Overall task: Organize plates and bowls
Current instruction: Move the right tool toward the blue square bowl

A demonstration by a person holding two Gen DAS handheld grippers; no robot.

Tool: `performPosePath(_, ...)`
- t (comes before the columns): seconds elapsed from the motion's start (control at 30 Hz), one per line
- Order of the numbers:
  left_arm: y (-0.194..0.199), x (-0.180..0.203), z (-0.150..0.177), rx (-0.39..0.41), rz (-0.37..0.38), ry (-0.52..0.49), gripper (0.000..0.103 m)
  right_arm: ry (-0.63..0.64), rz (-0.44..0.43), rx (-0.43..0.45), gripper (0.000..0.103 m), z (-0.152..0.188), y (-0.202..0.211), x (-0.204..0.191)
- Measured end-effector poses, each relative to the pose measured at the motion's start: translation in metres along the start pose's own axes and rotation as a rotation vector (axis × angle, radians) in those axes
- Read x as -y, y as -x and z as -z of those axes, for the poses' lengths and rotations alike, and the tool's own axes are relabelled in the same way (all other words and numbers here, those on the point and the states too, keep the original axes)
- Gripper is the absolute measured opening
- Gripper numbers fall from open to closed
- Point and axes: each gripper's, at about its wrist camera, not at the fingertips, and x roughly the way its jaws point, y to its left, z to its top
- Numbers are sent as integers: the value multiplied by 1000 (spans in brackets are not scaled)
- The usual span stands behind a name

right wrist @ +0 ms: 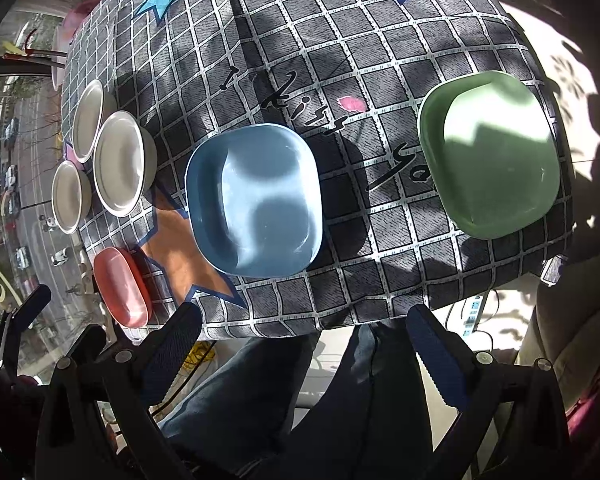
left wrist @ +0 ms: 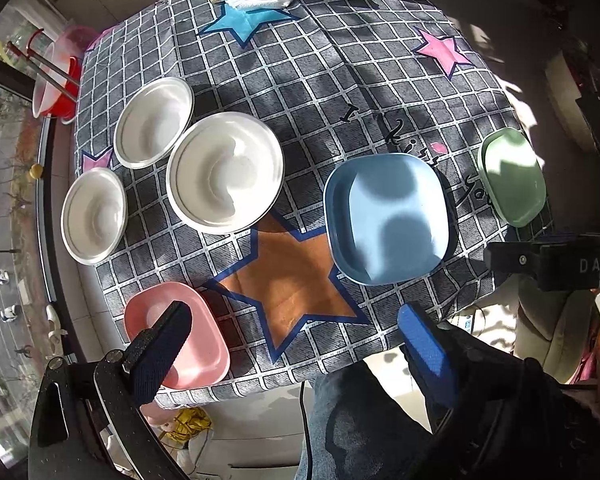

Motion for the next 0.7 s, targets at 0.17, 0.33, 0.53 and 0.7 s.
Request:
performPosePath(0.17, -16, -7, 0, -36, 12, 48, 103, 2, 35, -29, 103, 4, -11, 3)
performPosePath(0.33, -34, -12, -2, -69, 31, 94, 103, 20, 62, -34, 103, 6, -24, 11)
performPosePath(0.53, -69, -6, -11, -108, 7, 111, 103, 11, 107, -62, 103, 3, -49, 22)
performPosePath(0.7, -95, 0, -27, -98, -23, 146, 103, -3, 141, -53, 103, -9, -67, 23)
